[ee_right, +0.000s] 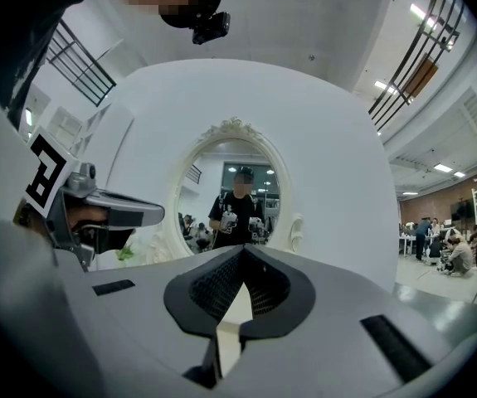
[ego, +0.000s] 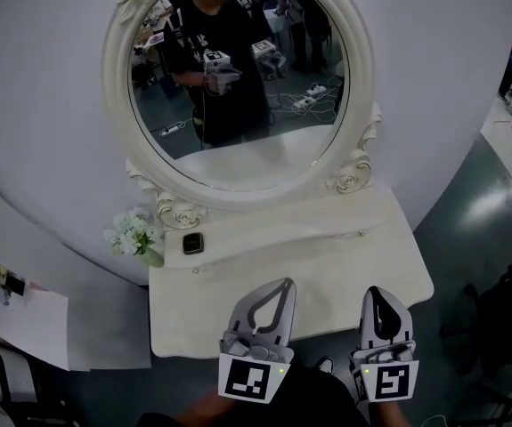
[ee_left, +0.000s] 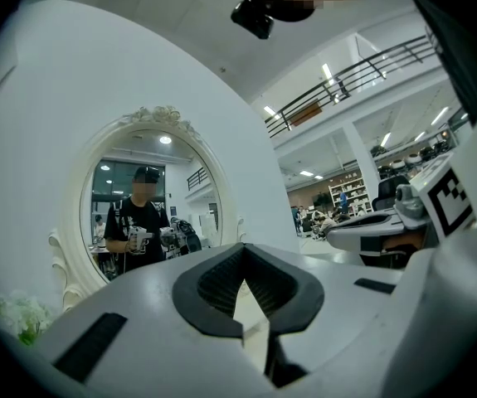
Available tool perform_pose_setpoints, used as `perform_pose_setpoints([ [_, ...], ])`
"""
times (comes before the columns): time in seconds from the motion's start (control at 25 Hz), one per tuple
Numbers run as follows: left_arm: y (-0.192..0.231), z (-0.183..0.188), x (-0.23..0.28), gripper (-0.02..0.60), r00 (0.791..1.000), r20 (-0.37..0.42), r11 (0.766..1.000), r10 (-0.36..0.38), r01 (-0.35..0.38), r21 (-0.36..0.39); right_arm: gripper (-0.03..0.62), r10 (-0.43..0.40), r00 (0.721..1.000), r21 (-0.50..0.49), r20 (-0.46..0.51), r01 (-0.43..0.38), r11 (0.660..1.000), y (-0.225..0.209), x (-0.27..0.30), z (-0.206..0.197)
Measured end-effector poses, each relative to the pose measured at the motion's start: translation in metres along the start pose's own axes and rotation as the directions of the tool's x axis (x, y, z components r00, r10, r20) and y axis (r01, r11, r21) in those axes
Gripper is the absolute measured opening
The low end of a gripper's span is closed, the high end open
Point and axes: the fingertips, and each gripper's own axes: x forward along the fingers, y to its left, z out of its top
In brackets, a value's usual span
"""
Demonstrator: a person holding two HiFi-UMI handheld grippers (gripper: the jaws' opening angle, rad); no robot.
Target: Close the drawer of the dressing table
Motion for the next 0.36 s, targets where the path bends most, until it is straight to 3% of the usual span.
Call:
perform_pose_setpoints([
  [0.36,0.018,-0.009,-0.002,0.0,1.0,-0.002,1.0,-0.009,0.009,0.011,-0.003,-0.002,1.0,-0.009,-0.001,0.002,1.0,0.018,0.016,0.001],
])
